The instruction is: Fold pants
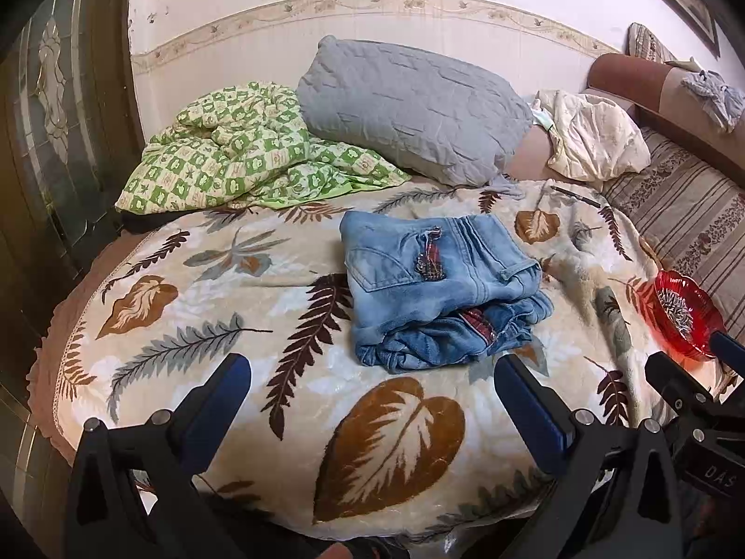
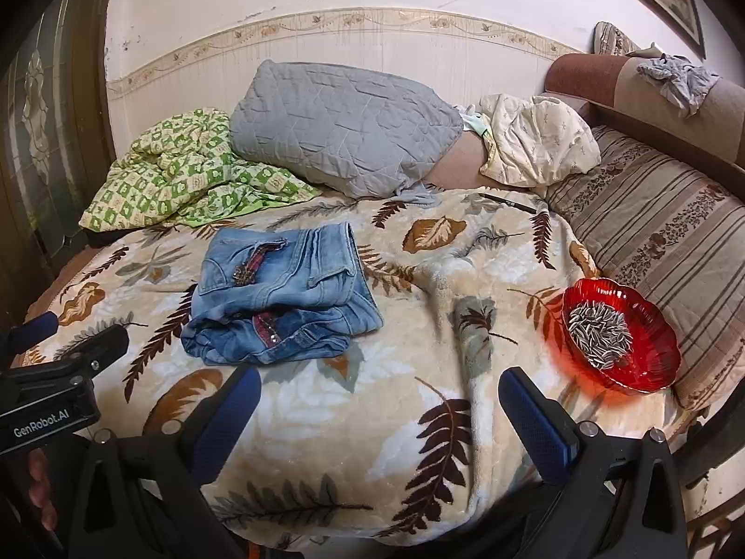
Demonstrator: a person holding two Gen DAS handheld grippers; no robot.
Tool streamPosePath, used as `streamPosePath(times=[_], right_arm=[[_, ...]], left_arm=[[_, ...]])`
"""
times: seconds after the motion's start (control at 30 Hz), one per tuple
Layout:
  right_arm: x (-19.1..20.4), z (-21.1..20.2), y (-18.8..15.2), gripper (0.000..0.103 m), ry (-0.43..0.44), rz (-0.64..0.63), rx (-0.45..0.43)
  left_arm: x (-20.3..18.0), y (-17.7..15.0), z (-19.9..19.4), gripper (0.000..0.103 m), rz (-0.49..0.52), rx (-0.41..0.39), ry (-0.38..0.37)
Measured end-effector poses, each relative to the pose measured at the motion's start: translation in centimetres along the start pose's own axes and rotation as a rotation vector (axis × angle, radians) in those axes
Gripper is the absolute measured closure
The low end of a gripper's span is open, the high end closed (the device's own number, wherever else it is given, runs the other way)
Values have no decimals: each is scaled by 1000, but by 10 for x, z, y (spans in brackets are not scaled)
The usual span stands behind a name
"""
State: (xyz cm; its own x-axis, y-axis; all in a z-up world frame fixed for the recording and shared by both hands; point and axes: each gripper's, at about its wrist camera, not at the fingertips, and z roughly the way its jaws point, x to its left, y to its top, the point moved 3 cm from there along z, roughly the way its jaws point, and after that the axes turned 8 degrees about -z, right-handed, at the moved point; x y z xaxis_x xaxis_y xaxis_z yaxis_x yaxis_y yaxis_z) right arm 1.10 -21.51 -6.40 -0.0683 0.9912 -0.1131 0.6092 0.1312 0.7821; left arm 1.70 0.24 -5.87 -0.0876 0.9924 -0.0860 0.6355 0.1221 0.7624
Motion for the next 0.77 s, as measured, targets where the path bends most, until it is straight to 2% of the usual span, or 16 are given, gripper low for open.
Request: streamPosePath(times=[0.6,0.77], right_arm=[[1,-1,0,0,-2,-1,-3],[1,0,-1,0,-2,-3,0]], left_arm=[[-2,2,-3,0,-5,3,-12],[-1,0,-7,0,-21,-27,2]])
